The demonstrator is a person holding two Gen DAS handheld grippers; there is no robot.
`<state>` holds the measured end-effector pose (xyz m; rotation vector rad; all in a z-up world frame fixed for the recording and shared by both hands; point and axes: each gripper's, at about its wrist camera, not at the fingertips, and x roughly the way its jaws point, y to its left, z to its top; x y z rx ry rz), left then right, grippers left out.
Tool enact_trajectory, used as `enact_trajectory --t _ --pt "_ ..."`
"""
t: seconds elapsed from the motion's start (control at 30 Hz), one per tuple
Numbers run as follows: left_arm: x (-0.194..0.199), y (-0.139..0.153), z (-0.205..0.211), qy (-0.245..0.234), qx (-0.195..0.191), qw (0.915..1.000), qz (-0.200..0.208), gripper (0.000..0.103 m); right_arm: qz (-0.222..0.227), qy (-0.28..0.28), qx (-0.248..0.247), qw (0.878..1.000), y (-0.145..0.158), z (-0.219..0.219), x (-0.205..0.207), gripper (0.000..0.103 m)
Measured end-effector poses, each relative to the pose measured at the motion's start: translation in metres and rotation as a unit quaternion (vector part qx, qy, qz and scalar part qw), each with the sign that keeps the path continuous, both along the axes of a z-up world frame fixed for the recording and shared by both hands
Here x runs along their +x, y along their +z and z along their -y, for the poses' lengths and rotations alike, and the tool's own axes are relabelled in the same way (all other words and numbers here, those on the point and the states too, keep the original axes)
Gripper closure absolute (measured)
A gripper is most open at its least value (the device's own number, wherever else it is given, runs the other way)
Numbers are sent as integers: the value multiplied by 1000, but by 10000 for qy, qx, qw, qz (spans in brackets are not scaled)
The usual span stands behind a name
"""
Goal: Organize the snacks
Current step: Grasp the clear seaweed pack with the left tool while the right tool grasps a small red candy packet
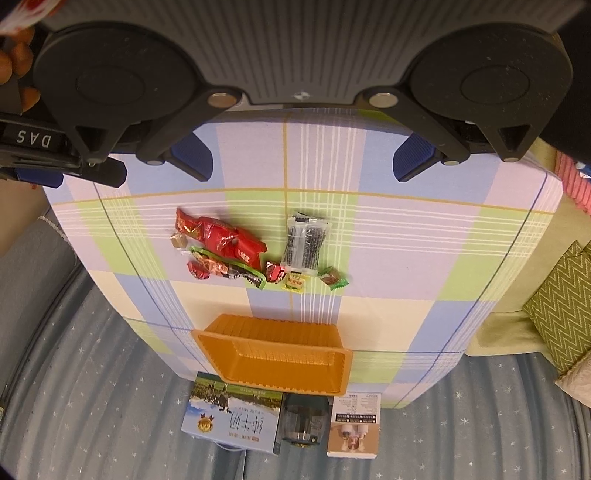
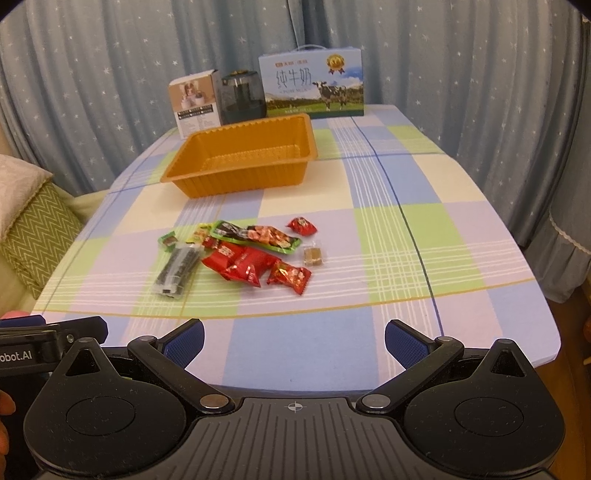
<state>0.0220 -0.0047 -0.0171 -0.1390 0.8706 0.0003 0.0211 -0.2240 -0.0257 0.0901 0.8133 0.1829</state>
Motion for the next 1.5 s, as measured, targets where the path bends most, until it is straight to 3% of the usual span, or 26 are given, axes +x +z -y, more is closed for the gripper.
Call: enact_trajectory --t 0.53,0.77,0.8,0.83,0.87,1.17,1.23,1.3,1.5 --pt "58 -41 -16 -109 -42 9999 -104 0 -24 -193 163 9997 -33 6 47 0" --pt "96 -58 -18 -305 114 9995 -3 12 85 -103 128 9998 -46 2 67 1" --pt "101 -60 -17 -356 158 9992 11 14 97 -54 94 9999 -49 0 69 4" --pt "107 -62 -17 -407 190 9990 26 15 77 29 38 10000 -52 -1 72 16" --pt "112 -64 -18 -459 205 9987 18 17 52 110 -16 9999 -54 -3 76 22" --pt "145 -85 -17 -837 302 9960 -109 35 -34 863 -601 9944 -76 -22 105 31" --pt "149 -88 -18 -878 227 9958 -140 42 -12 943 -832 9921 -81 -26 111 34" --pt "151 -91 -16 -934 217 9952 -179 56 -20 978 -939 9908 -84 -27 117 38" --pt "141 -91 -11 -1009 295 9943 -167 62 -41 1108 -892 9898 -90 -29 127 52"
